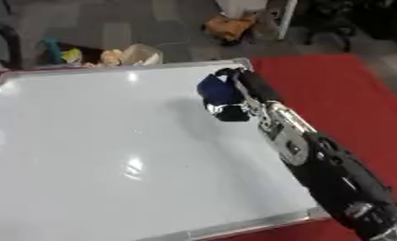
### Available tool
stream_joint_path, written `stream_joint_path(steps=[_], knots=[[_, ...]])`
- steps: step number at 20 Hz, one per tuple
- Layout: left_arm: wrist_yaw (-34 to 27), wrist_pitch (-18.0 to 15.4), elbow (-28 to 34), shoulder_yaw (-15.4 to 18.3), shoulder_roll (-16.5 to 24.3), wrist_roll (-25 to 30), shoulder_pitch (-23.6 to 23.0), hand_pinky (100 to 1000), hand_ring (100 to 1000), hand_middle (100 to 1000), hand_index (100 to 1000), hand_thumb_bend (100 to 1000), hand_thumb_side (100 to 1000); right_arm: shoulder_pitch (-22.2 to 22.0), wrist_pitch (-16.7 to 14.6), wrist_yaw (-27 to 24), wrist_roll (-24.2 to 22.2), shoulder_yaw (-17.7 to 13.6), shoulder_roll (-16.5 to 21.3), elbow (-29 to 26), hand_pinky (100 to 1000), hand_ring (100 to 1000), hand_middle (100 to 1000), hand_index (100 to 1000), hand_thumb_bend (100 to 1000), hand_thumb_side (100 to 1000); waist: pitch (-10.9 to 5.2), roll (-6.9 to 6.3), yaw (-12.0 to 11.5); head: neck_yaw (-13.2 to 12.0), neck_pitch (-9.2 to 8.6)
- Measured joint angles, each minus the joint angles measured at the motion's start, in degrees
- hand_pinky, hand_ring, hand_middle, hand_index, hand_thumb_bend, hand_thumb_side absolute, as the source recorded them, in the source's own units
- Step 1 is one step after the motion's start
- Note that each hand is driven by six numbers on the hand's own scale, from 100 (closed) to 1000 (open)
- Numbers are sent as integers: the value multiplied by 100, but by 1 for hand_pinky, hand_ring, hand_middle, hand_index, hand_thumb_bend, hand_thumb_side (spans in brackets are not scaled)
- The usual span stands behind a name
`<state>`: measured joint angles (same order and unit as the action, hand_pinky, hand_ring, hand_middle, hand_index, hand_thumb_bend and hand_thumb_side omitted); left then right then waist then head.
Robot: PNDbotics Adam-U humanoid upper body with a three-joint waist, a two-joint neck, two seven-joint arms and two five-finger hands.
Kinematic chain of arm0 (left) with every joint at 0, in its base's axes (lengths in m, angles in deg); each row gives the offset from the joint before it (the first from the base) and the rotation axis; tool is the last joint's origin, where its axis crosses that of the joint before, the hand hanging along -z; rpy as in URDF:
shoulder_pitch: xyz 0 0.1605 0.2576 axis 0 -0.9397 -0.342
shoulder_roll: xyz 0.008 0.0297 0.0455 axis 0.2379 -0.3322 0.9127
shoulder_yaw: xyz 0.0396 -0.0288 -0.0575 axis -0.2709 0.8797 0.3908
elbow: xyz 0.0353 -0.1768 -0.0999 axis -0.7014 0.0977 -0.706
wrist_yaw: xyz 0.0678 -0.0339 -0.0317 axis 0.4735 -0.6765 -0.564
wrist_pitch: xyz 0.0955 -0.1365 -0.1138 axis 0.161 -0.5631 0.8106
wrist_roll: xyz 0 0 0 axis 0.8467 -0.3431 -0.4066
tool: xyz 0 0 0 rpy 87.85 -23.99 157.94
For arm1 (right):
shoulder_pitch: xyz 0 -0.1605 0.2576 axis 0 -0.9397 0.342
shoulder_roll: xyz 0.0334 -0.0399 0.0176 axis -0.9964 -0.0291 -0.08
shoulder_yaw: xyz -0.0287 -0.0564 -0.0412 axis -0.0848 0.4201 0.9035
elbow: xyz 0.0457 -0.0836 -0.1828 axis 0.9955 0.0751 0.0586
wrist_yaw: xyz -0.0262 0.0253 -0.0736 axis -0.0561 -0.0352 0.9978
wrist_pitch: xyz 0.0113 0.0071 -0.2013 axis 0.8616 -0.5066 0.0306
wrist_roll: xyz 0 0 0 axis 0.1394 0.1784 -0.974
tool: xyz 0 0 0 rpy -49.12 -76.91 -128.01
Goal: Wipe the whiteboard clean with a brush.
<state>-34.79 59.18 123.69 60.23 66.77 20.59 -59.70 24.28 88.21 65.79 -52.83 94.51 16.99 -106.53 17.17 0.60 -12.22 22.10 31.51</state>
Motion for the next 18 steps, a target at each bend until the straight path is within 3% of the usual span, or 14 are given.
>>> stream_joint_path(steps=[18], knots=[[-38, -25, 69, 1, 16, 23, 54, 429, 583, 516, 646, 313, 908, -277, 132, -645, 494, -433, 141, 344, 445, 673, 521, 855, 223, 495, 101, -8, -65, -122, -27]])
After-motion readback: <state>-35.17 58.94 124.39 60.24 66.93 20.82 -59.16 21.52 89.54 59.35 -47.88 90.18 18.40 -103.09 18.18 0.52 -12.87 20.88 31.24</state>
